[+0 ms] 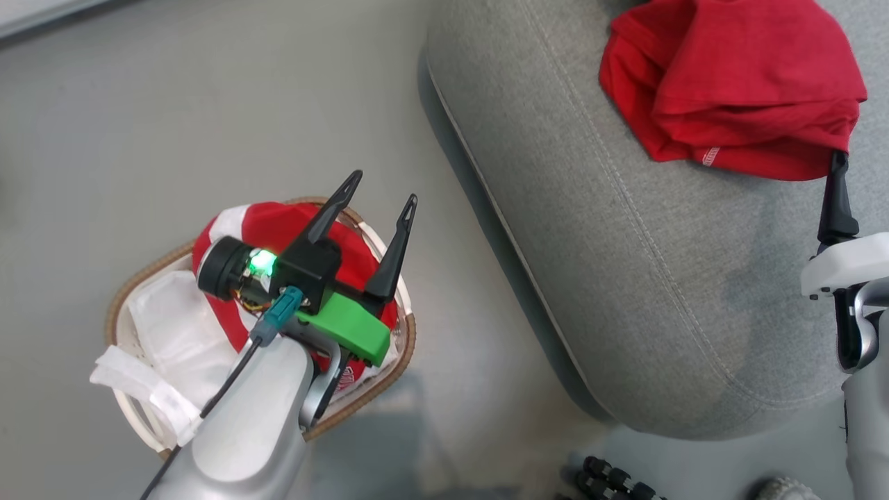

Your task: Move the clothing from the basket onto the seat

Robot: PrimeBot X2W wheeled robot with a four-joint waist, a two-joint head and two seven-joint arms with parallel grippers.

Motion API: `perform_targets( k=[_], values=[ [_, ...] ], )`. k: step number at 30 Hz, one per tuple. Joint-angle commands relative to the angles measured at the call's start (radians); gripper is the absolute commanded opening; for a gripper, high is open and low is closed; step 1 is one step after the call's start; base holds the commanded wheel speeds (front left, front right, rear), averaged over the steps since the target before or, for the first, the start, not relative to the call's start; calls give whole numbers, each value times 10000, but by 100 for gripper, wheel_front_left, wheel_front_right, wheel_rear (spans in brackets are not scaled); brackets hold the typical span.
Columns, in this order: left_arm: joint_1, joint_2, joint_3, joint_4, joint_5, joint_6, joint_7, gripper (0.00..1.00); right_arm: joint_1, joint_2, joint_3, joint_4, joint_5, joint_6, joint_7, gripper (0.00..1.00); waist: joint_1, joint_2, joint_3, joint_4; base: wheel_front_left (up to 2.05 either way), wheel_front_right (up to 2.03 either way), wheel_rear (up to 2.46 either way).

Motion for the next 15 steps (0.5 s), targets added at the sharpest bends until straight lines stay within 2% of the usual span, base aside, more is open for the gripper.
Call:
perform_targets(
  k=[1,6,15],
  values=[
    [271,-72,137,19,-95,63,-28,100,230,-114,132,-107,113,-14,-20,100,-1,0,-718,314,0,0,0],
    [884,-308,702,168,-104,148,-18,100,842,141,866,-734,0,-14,-20,100,-1,0,-1527,756,0,0,0],
    [2005,-622,2051,204,15,311,-16,100,1315,399,2126,-1097,493,-14,-20,100,-1,0,-2627,1784,0,0,0]
  ],
)
